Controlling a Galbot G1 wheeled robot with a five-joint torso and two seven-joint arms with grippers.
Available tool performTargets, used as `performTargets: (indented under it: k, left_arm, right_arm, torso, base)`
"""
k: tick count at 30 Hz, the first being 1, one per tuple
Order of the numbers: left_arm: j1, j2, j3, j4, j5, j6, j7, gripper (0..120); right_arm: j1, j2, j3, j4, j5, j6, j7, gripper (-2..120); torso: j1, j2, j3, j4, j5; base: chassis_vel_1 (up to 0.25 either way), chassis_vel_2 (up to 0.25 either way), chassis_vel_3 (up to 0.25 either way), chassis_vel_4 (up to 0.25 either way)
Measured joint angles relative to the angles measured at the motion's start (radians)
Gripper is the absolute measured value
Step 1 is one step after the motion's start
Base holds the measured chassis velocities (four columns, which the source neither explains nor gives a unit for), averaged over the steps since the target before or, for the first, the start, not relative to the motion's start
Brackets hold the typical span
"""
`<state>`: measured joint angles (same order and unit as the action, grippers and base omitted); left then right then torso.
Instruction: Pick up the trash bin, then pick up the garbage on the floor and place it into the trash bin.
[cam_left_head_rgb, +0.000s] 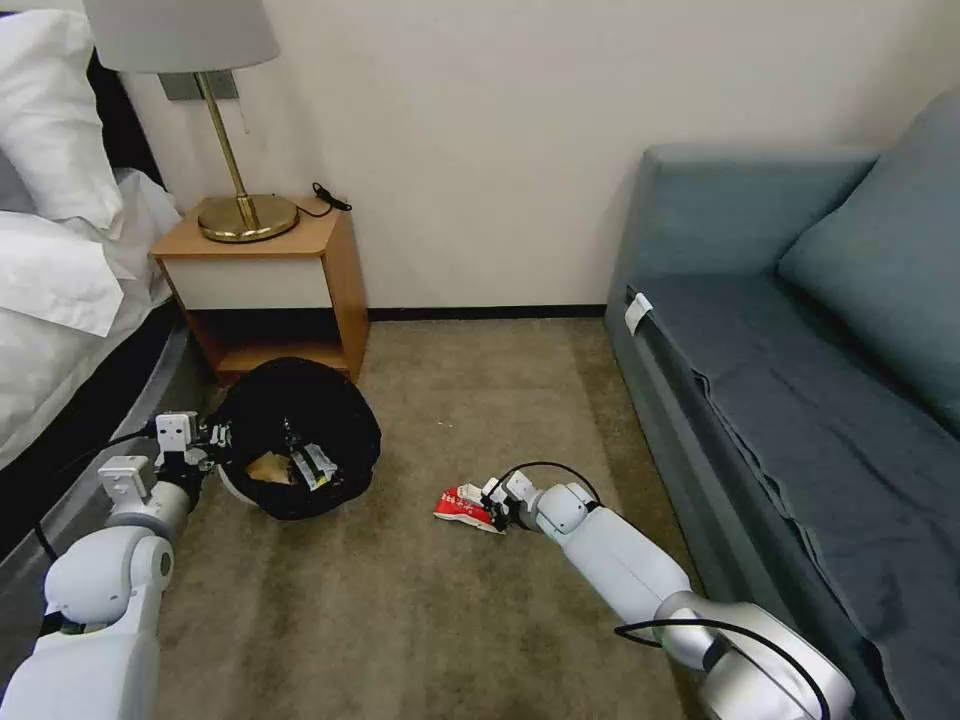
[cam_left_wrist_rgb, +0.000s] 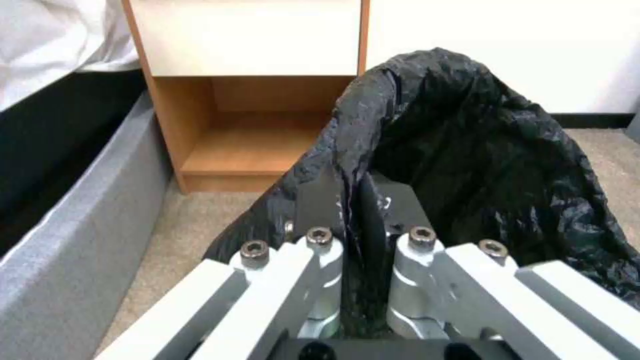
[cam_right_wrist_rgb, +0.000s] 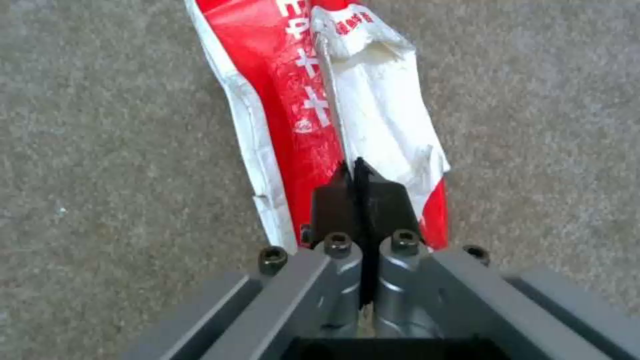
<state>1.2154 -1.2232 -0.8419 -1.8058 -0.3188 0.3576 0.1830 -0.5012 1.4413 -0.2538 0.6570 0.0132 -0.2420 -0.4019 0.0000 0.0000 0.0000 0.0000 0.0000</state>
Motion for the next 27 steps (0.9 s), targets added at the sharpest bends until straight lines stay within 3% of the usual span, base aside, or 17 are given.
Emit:
performTargets:
  k: [11, 27]
  left_arm:
    - [0.0, -0.012, 0.009, 0.006, 0.015, 0.001, 0.0, 4]
    - [-0.005, 0.011, -0.007, 0.051, 0.016, -0.009, 0.001, 4]
  right_arm:
    - [-0.013, -0.018, 0.023, 0.049, 0.02, 0.006, -0.01, 0]
    - [-0.053, -0.059, 0.086, 0.211, 0.07, 0.01, -0.046, 0]
  torso:
    - [0.0, 0.0, 0.0, 0.0, 0.0]
    - [0.0, 0.0, 0.0, 0.0, -0.0001]
  base:
    - [0.0, 0.0, 0.0, 0.0]
    - [0.0, 0.0, 0.0, 0.0]
